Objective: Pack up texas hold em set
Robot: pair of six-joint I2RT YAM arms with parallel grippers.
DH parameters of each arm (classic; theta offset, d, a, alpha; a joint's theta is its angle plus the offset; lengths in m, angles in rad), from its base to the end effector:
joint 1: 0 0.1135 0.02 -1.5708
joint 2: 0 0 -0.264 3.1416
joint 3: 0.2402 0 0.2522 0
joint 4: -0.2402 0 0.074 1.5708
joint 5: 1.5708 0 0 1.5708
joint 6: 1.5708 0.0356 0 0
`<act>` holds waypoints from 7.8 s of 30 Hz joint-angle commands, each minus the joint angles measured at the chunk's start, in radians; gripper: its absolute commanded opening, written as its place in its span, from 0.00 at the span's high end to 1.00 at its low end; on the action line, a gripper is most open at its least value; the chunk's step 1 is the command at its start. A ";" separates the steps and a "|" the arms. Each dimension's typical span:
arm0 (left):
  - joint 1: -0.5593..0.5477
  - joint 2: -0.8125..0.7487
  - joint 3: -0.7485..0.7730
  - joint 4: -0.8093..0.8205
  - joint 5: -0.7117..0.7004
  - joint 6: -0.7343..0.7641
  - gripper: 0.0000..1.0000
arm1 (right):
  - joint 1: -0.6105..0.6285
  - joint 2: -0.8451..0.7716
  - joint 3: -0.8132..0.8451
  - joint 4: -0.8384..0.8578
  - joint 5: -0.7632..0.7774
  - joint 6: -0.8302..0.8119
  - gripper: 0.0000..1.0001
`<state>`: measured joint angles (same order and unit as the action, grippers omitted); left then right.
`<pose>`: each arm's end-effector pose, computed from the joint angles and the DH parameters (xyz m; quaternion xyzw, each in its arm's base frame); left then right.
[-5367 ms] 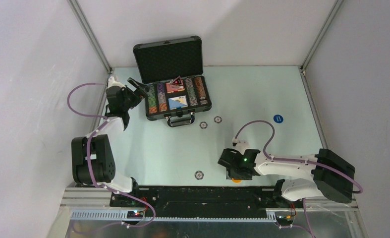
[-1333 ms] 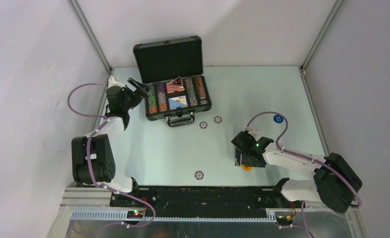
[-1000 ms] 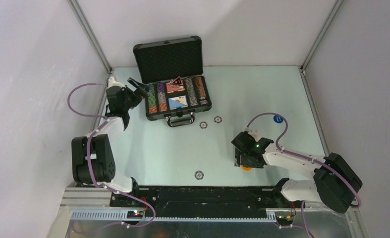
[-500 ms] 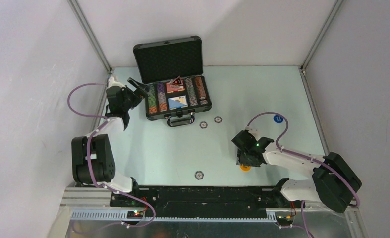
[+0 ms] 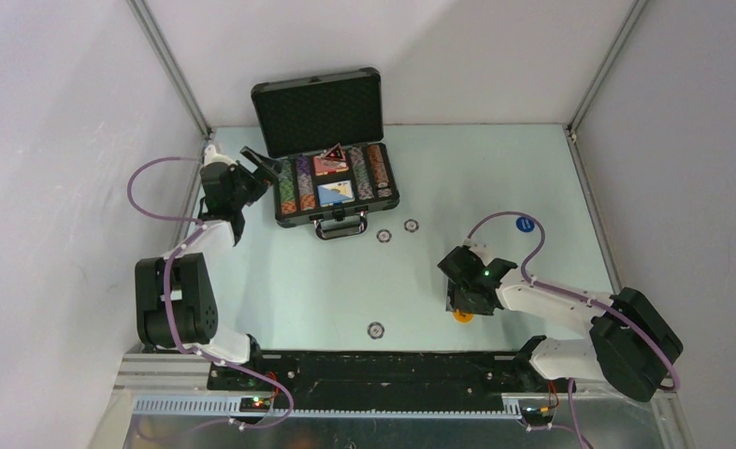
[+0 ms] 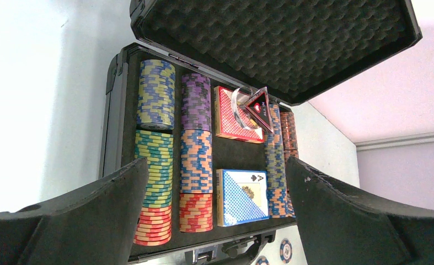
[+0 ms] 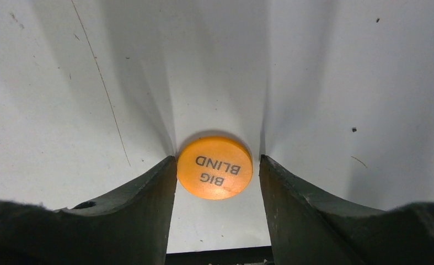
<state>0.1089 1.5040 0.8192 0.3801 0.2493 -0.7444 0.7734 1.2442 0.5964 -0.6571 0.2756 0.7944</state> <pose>0.3325 0.0275 0.2359 -0.2641 0.7587 -0.2786 0.5263 0.1465 0.1295 0.1591 0.0285 0.9815 -0.0037 0.1891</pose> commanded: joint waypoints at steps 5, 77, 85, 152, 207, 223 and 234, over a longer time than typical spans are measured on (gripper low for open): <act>-0.004 0.001 0.009 0.036 0.019 -0.009 0.02 | 0.020 -0.019 -0.020 -0.038 -0.019 0.029 0.38; -0.004 0.003 0.008 0.037 0.018 -0.009 0.02 | 0.020 0.135 0.036 0.116 -0.071 -0.033 0.42; -0.004 0.004 0.010 0.037 0.021 -0.009 0.02 | 0.018 0.180 0.042 0.213 -0.125 -0.054 0.49; -0.004 0.005 0.009 0.036 0.024 -0.010 0.02 | 0.169 0.442 0.220 0.068 -0.160 -0.090 0.45; -0.004 0.004 0.010 0.037 0.022 -0.009 0.02 | 0.077 0.680 0.852 0.057 -0.047 -0.371 0.48; -0.001 0.002 0.009 0.037 0.021 -0.007 0.02 | 0.013 1.086 1.597 -0.075 -0.092 -0.526 0.48; 0.005 0.004 0.009 0.037 0.025 -0.010 0.02 | -0.020 1.227 1.825 -0.041 -0.175 -0.563 0.49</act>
<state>0.1089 1.5059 0.8192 0.3805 0.2661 -0.7444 0.7696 2.4603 2.3627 -0.7261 0.1432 0.2569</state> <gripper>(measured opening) 0.985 0.511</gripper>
